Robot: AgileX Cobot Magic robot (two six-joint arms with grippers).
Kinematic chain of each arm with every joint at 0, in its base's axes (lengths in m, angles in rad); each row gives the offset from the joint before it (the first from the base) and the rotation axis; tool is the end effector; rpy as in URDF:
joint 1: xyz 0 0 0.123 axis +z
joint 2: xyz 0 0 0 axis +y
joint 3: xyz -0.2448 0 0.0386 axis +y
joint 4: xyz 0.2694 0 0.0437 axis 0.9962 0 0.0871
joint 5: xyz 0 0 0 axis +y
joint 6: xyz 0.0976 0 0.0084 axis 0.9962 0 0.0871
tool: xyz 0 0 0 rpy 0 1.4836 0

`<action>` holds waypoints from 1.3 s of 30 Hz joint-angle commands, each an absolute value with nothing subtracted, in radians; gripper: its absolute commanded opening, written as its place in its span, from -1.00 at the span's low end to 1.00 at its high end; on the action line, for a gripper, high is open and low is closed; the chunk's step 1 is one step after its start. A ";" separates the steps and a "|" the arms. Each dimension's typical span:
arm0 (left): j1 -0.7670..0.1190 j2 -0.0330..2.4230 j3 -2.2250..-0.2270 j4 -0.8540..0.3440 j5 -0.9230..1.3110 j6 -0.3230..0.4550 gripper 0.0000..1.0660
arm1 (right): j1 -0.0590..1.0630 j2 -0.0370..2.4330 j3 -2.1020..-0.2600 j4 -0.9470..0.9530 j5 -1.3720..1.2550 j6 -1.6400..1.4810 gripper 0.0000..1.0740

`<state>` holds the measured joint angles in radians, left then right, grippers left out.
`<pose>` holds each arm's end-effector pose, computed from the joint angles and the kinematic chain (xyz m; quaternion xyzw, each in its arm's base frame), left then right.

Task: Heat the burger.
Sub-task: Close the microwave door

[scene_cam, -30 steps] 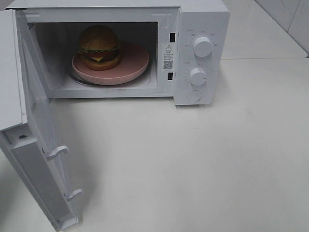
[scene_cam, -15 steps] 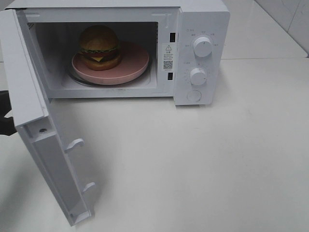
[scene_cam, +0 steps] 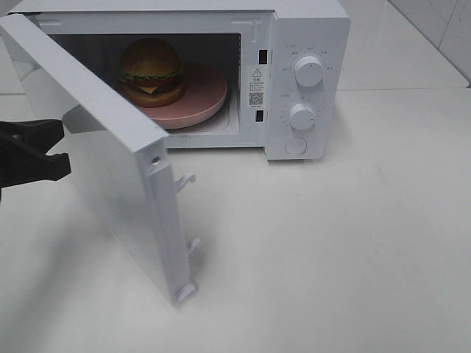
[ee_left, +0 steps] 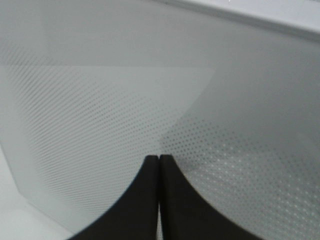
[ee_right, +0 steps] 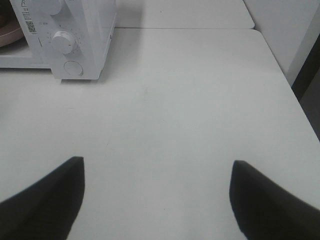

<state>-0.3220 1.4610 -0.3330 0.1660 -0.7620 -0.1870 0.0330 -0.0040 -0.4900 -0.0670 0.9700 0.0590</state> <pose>0.2429 -0.0928 0.1183 0.1358 0.7884 -0.1603 0.5782 0.0622 -0.0034 0.2897 0.0105 0.8299 -0.0078 0.5578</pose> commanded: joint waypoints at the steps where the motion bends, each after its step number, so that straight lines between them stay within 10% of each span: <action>1: -0.337 1.473 -0.359 0.165 -0.782 -0.183 -1.00 | 0.026 -0.031 -0.488 -0.073 0.962 0.068 0.42; 39: -0.516 1.828 -0.821 0.023 -0.779 -0.139 -1.00 | 0.026 -0.031 -0.488 -0.073 0.962 0.068 0.42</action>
<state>-0.5060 1.8300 -0.8120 0.0310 -0.7660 -0.1390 0.0330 -0.0040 -0.4900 -0.0670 0.9700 0.0590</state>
